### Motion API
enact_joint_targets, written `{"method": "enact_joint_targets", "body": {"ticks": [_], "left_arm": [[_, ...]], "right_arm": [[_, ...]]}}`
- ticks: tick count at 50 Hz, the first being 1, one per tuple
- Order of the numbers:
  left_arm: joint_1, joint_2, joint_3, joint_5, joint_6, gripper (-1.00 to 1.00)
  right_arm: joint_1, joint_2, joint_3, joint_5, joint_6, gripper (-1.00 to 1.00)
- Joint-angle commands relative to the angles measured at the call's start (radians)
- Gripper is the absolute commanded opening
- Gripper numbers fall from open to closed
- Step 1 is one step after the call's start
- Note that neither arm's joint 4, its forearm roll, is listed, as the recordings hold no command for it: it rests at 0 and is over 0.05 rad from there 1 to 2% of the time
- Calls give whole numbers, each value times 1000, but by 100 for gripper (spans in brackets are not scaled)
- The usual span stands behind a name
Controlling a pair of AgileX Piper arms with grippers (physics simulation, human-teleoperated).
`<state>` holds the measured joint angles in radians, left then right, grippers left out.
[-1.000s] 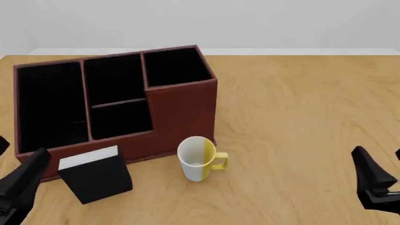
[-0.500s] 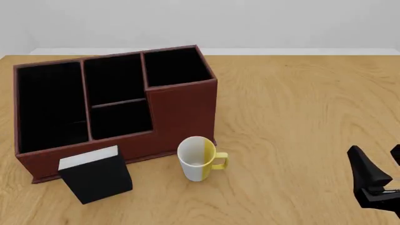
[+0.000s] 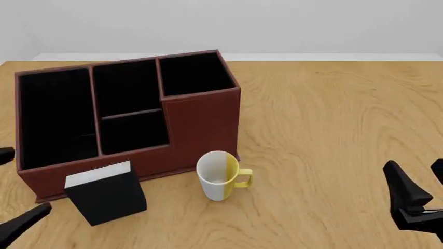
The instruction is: Pick up the book and place it in the front compartment of the caddy.
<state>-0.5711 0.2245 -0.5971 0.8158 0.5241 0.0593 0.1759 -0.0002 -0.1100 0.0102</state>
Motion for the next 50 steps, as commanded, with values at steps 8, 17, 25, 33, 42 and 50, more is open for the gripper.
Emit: {"method": "enact_joint_targets", "body": {"ticks": [8,17,25,33,42,50], "left_arm": [[179,354,-5,-237,220,100],[201,420,-52,-226,254,100],[194,479,-146,-162,215,100],[172,521,-233,-90,157,100],[115,508,-264,-57,95,100],[54,470,-261,-3,26,100]], "right_arm": [[0,-13,0,7,-4,100],[-1,-27,0,17,-10,100],[4,-30,0,20,-15,100],[6,-32,0,21,-21,100],[9,-32,0,20,-38,100],[17,-43,0,29,-58,100]]}}
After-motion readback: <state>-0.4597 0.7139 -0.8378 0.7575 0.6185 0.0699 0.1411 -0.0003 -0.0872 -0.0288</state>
